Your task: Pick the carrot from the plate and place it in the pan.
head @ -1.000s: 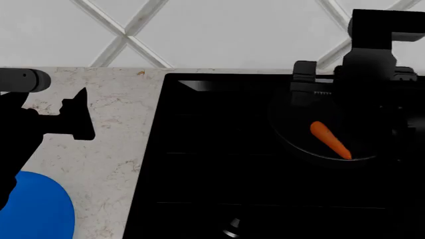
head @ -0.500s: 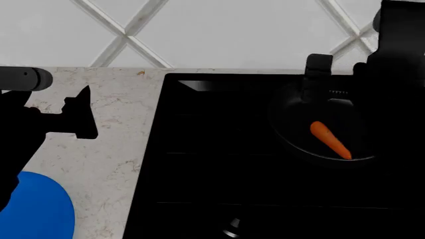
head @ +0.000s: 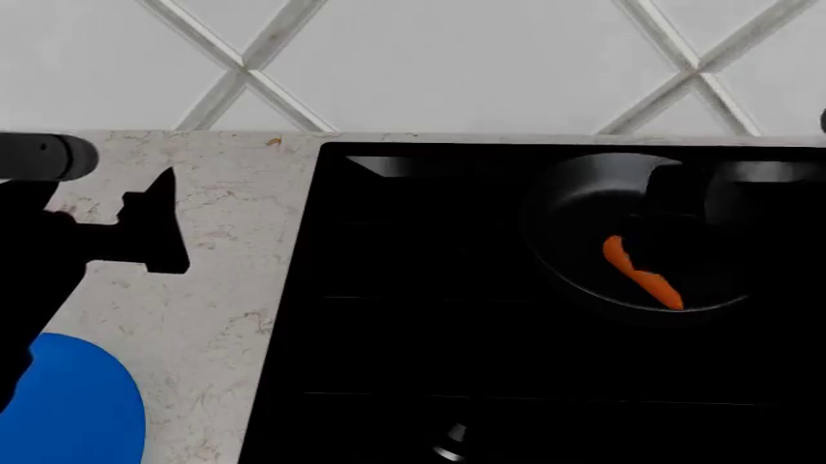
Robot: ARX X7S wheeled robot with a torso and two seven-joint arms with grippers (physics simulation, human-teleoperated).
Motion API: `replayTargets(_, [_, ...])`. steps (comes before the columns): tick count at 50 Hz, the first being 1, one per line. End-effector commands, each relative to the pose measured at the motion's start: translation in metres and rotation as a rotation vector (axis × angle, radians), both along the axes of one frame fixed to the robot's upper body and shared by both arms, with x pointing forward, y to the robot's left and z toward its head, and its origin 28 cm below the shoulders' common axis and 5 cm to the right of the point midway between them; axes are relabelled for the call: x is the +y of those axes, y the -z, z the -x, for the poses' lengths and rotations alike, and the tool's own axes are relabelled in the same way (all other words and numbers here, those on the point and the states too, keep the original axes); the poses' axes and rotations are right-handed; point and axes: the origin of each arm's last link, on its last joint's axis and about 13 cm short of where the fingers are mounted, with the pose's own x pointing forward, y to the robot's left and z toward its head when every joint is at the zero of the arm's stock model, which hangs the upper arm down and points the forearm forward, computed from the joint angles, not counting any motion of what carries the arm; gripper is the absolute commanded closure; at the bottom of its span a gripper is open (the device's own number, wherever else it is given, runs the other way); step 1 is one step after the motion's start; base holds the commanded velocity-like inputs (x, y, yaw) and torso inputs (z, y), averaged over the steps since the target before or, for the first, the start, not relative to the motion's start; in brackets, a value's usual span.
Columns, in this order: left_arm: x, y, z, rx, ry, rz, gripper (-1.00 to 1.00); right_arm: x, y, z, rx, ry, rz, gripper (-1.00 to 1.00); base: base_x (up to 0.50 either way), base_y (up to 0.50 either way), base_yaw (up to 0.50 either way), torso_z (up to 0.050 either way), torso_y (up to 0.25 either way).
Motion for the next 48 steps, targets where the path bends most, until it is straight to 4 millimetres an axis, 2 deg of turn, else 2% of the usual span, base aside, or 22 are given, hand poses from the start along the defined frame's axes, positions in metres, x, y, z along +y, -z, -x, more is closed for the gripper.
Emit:
replayTargets(1, [0.003, 0.000, 0.007, -0.005, -0.002, 0.001, -1.00, -0.004, 0.006, 0.032, -0.040, -0.003, -0.003, -1.00, 0.00, 0.00, 0.00, 0.000, 0.000])
replayTargets(14, [0.019, -0.008, 0.036, -0.033, -0.023, -0.024, -1.00, -0.018, 0.001, 0.065, -0.091, 0.025, 0.017, -1.00, 0.00, 0.00, 0.00, 0.000, 0.000])
replayTargets(25, [0.033, -0.012, 0.078, -0.043, -0.033, -0.064, -1.00, -0.034, 0.007, 0.103, -0.117, 0.084, 0.017, -1.00, 0.00, 0.00, 0.00, 0.000, 0.000])
replayTargets(38, [0.044, -0.016, 0.128, -0.056, -0.057, -0.092, -1.00, -0.041, 0.009, 0.143, -0.143, 0.113, 0.012, -1.00, 0.00, 0.00, 0.00, 0.000, 0.000])
replayTargets(48, [0.050, -0.017, 0.155, -0.061, -0.073, -0.107, -1.00, -0.046, 0.012, 0.171, -0.151, 0.139, 0.011, -1.00, 0.00, 0.00, 0.00, 0.000, 0.000])
